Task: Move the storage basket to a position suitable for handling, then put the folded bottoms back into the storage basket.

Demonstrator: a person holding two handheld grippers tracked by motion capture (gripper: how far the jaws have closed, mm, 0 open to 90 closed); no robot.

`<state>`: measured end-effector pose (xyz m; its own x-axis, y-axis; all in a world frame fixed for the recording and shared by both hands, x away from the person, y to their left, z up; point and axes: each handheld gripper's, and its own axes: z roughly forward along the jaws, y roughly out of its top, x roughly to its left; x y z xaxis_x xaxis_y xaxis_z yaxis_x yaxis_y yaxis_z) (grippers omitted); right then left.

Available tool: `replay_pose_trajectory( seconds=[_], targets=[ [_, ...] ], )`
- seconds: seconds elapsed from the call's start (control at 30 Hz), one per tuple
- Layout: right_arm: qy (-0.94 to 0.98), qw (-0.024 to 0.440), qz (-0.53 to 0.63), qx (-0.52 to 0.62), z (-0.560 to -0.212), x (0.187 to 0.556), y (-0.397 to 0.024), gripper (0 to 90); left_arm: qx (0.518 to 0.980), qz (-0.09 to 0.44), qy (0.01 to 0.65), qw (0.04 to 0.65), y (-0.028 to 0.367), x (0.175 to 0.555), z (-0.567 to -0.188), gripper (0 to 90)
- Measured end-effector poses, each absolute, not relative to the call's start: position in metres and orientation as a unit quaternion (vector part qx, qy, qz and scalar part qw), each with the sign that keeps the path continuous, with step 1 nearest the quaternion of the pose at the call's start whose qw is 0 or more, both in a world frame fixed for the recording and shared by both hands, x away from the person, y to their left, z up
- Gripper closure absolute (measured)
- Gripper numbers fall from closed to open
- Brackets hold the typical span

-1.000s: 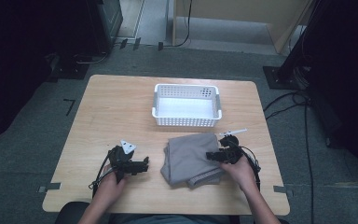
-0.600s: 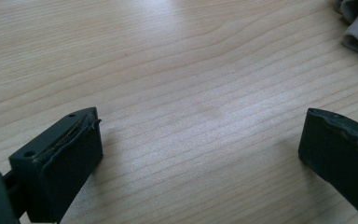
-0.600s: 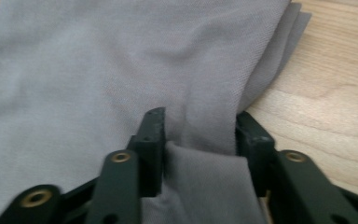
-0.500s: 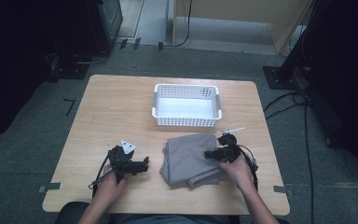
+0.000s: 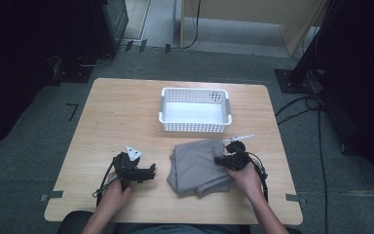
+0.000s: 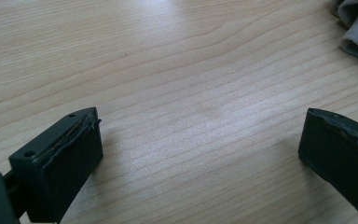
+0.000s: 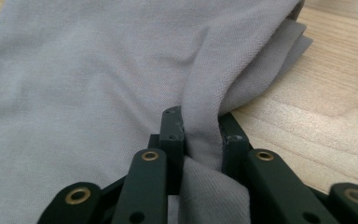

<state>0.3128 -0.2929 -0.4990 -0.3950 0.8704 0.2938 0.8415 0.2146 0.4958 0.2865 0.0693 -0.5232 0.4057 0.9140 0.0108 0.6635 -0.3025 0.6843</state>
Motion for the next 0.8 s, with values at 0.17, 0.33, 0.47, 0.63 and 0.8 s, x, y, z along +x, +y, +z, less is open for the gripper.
replay_pose_trajectory(
  seconds=[0.17, 0.33, 0.47, 0.63, 0.8],
  targets=[
    [0.787, 0.009, 0.289, 0.544, -0.495, 0.318, -0.293, 78.1, 0.780, 0.205, 0.505, 0.306, 0.069, 0.287, -0.523, 0.0],
    [0.791, 0.005, 0.285, 0.541, -0.491, 0.320, -0.293, 78.3, 0.781, 0.205, 0.505, 0.306, 0.069, 0.287, -0.523, 0.0],
    [0.794, 0.007, 0.287, 0.535, -0.483, 0.321, -0.292, 78.5, 0.781, 0.205, 0.505, 0.306, 0.069, 0.287, -0.523, 0.0],
    [0.799, 0.009, 0.294, 0.525, -0.466, 0.322, -0.289, 78.7, 0.781, 0.204, 0.505, 0.305, 0.069, 0.287, -0.523, 0.0],
    [0.805, 0.011, 0.303, 0.510, -0.445, 0.324, -0.281, 79.0, 0.781, 0.204, 0.505, 0.305, 0.069, 0.287, -0.523, 0.0]
  ],
)
